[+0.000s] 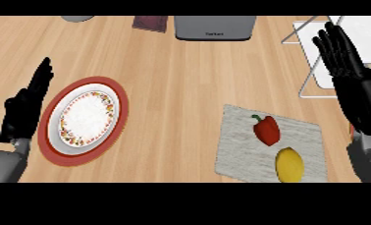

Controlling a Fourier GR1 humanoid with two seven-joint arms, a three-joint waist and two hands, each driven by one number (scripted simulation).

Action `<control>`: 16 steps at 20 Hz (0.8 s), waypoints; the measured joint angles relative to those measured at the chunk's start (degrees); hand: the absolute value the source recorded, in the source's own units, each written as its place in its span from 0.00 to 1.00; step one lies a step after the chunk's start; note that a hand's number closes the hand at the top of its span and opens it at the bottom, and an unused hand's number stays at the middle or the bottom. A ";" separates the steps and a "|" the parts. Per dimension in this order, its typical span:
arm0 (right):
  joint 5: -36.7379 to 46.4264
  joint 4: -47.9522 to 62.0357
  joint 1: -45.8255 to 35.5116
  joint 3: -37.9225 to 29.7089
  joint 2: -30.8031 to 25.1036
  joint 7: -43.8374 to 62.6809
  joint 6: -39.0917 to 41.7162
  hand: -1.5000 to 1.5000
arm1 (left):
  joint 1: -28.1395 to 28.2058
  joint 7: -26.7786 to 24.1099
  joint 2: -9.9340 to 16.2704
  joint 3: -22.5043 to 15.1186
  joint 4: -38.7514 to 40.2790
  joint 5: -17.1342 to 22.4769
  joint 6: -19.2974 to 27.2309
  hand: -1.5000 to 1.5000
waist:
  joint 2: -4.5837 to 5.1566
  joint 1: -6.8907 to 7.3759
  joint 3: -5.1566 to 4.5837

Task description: Pick the bell pepper from the placemat and place it in the tiered shelf

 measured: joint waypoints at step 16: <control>5.42 29.32 6.23 -11.48 -12.71 -9.62 8.88 0.00 | 5.46 13.00 -11.11 -1.23 0.49 10.97 -5.29 0.50 | 1.14 -0.91 -0.82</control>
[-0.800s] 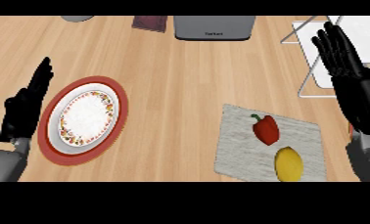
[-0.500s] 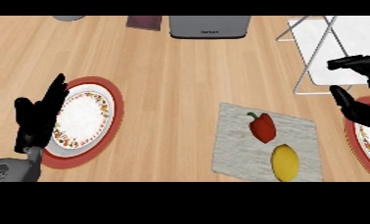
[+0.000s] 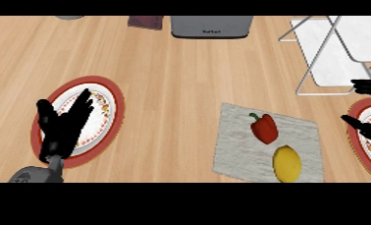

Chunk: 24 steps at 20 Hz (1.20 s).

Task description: Pick the bell pepper from the placemat and place it in the tiered shelf

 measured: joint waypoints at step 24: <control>8.40 -35.46 -3.04 15.79 -0.06 46.83 5.81 0.00 | -0.08 2.72 -2.55 2.84 0.00 -2.05 -2.05 0.50 | -0.43 -0.24 -0.11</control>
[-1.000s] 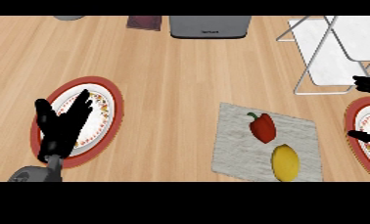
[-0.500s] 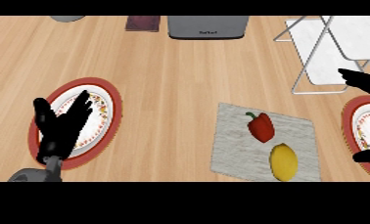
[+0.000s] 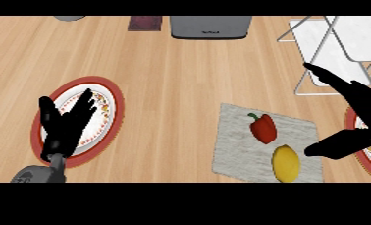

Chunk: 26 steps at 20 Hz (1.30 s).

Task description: Pick the bell pepper from the placemat and place it in the tiered shelf

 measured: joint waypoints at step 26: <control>27.43 6.66 -2.32 9.75 16.07 11.88 1.28 0.00 | 2.04 1.55 -3.78 6.20 -1.49 -5.56 -5.21 0.50 | 0.01 -0.04 0.10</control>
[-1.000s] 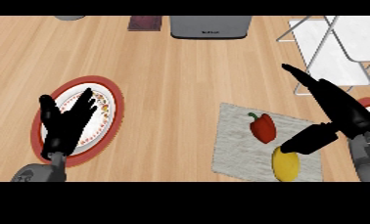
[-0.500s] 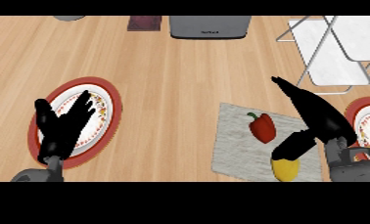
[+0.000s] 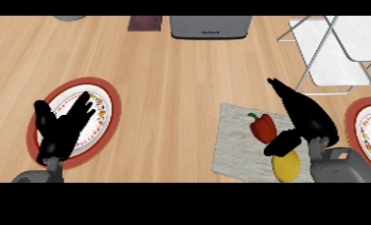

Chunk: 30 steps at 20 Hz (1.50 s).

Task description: Pick the bell pepper from the placemat and place it in the tiered shelf

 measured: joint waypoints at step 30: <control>18.08 23.66 -2.34 -3.37 9.74 -18.78 -7.90 1.00 | 0.05 2.46 -5.51 5.61 -1.65 -5.90 -3.59 0.50 | -0.12 0.04 -0.23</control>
